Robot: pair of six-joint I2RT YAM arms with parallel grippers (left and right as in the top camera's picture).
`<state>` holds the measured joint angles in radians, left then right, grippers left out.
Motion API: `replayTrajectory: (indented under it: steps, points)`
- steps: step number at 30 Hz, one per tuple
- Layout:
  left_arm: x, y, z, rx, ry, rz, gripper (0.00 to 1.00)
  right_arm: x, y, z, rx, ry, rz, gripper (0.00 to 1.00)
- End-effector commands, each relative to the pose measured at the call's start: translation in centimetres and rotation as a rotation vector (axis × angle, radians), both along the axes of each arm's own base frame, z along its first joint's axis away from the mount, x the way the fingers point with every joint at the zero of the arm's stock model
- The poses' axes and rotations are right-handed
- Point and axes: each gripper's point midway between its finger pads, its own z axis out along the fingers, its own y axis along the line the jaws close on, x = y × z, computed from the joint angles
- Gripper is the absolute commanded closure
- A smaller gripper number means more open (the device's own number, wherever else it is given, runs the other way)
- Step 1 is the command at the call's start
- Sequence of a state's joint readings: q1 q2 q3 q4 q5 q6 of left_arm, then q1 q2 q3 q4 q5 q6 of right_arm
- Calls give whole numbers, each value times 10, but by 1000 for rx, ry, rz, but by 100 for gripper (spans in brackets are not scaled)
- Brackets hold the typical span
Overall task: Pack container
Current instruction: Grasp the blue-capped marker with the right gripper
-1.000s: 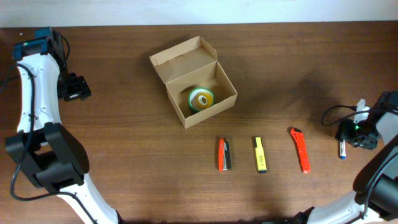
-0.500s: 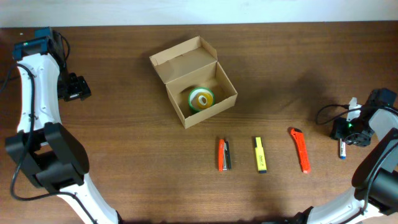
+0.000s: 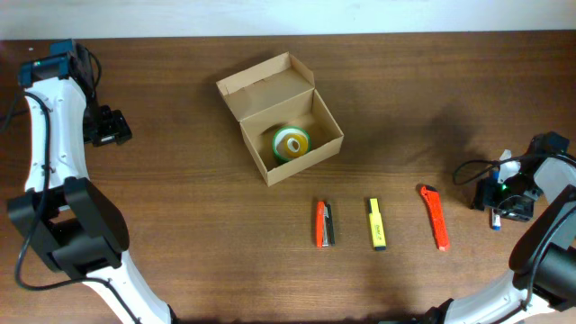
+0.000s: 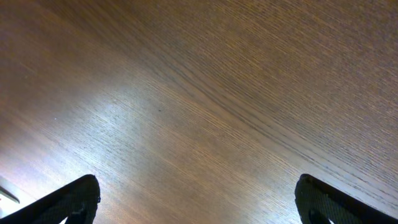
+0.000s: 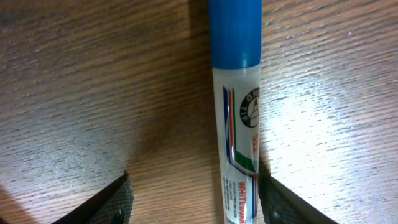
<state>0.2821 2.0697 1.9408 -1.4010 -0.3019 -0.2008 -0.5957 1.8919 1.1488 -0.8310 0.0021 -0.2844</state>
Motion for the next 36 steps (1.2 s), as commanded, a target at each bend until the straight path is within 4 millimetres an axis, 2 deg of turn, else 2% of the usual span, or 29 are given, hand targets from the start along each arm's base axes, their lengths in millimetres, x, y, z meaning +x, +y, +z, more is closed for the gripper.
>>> replayTrajectory:
  steps: [1, 10, 12, 14, 17, 21, 25, 33, 36]
  points:
    - [-2, 0, -1, -5, 5, -13, 0, -3, 2, -7, 8, 29, -3, 34]
    - [-2, 0, -1, -5, 5, -13, 0, 9, -7, -2, -25, -10, -3, 36]
    - [-2, 0, -1, -5, 5, -13, 0, 7, -11, 0, -44, 7, -11, 41]
    - [-2, 0, -1, -5, 5, -13, 0, 6, -10, 2, -38, 14, -12, 54]
    - [-2, 0, -1, -4, 5, -13, 0, 5, -10, 2, -37, 15, -27, 59]
    - [-2, 0, -1, -5, 5, -13, 0, 4, -9, 2, -33, 22, -34, 72]
    - [-2, 0, -1, -5, 5, -13, 0, 4, -8, 2, -30, 19, -51, 75]
    - [-2, 0, -1, -5, 5, -13, 0, 7, -5, 2, -8, 6, -58, 96]
    - [-2, 0, -1, -5, 5, -13, 0, 10, 0, 2, 20, -12, -87, 96]
